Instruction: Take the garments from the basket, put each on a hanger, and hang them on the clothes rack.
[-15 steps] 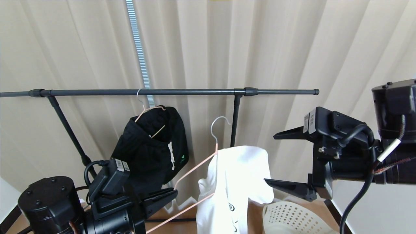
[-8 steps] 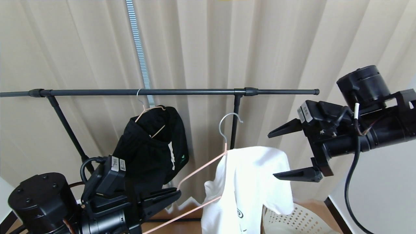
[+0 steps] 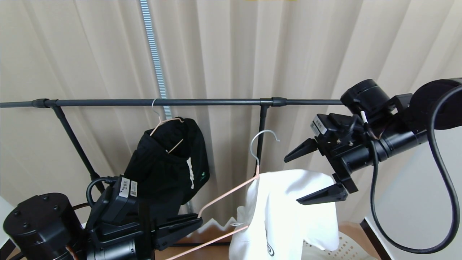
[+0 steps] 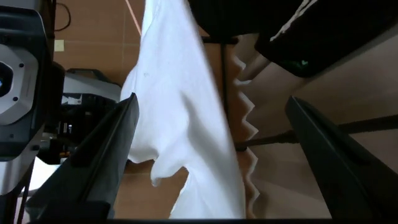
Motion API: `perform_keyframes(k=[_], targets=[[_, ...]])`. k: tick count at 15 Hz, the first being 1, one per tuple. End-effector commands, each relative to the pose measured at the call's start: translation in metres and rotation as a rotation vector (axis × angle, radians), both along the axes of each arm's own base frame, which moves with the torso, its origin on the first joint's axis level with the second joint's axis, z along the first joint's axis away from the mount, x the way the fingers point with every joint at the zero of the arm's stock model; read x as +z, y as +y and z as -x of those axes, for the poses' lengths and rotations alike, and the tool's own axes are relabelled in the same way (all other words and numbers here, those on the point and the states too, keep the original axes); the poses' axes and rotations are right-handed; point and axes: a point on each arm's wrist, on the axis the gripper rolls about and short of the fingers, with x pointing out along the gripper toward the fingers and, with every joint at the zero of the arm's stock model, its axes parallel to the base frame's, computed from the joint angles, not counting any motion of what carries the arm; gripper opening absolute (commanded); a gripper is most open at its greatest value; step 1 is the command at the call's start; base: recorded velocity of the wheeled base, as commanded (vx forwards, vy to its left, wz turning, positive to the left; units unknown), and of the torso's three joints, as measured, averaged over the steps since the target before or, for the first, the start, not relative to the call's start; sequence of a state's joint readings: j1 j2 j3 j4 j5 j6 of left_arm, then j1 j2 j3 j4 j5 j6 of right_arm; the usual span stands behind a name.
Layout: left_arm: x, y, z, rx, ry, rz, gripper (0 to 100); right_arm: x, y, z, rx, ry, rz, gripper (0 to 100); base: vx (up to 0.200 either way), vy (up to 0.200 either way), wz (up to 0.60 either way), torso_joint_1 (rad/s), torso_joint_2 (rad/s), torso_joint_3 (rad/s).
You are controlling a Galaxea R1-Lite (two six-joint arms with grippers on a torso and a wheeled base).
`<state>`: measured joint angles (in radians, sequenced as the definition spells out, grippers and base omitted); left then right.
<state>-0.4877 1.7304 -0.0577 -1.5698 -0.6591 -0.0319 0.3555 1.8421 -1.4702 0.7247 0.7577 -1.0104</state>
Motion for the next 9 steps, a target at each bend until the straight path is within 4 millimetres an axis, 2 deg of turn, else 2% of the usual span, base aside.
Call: perform_keyframes(k=[1,2,4,9], targets=[[0.001,0.0,-0.001,-0.002,-0.004,0.003,0,0.001,0.012,-0.002,0.032,0.036,0.017,100,0.0,0.0,0.0,0.0,0.0,0.0],[0.001,-0.001,-0.001,-0.004,-0.008,0.002,0,0.01,0.016,-0.003,0.042,0.07,0.037,100,0.0,0.0,0.0,0.0,0.0,0.0],[0.001,-0.001,0.0,-0.005,-0.008,0.004,0,0.015,0.02,-0.008,0.037,0.084,0.067,100,0.0,0.0,0.0,0.0,0.0,0.0],[0.004,-0.002,0.002,-0.018,-0.02,0.009,0,-0.002,0.034,-0.015,0.036,0.087,0.161,100,0.0,0.0,0.0,0.0,0.0,0.0]])
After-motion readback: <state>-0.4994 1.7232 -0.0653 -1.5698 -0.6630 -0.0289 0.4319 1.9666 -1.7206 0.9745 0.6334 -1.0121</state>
